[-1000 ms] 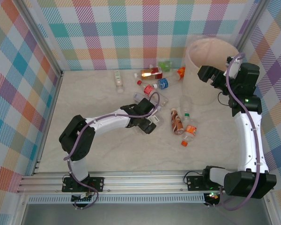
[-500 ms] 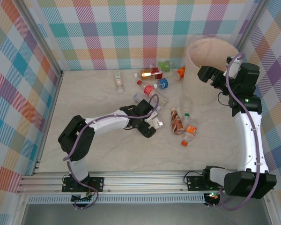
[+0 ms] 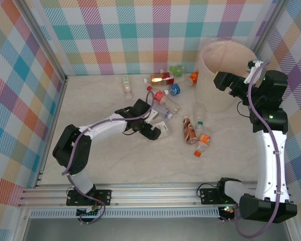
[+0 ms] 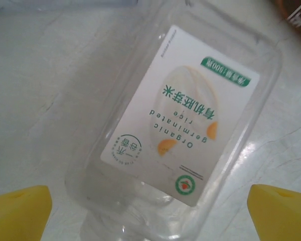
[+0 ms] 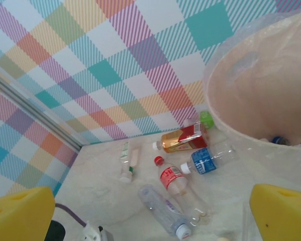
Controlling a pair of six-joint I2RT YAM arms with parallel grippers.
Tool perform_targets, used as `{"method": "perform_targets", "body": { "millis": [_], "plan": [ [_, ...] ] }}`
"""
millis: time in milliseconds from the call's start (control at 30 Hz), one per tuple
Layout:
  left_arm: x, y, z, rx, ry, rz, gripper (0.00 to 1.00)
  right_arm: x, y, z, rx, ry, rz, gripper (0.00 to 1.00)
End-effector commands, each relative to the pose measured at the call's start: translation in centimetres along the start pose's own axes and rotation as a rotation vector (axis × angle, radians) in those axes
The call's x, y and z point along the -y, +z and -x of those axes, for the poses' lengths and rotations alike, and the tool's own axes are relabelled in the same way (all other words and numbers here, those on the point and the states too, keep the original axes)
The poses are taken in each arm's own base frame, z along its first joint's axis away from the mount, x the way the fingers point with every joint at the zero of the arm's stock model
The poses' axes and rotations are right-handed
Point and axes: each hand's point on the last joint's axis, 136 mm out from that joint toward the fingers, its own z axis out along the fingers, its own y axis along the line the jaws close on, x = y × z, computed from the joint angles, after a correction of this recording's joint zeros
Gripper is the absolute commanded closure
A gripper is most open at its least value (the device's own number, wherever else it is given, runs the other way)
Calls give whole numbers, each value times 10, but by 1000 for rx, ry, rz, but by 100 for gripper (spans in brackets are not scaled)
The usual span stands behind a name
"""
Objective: Put the plastic bottles in the bin
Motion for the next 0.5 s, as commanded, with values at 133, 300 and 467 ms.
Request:
{"method": "perform_targets", "body": {
  "millis": [133,300,467],
  "plan": [
    [-3,-9,-16,-70,117,100,0,-15,-8,-1,6,16,57,0],
    [1,-1,-16,-108,290,183,0,-13,-4,-2,-4,25,57,0],
    [4,10,-12,-129,348,166,0,-10,-4,-1,-3,20,39,0]
  ]
}}
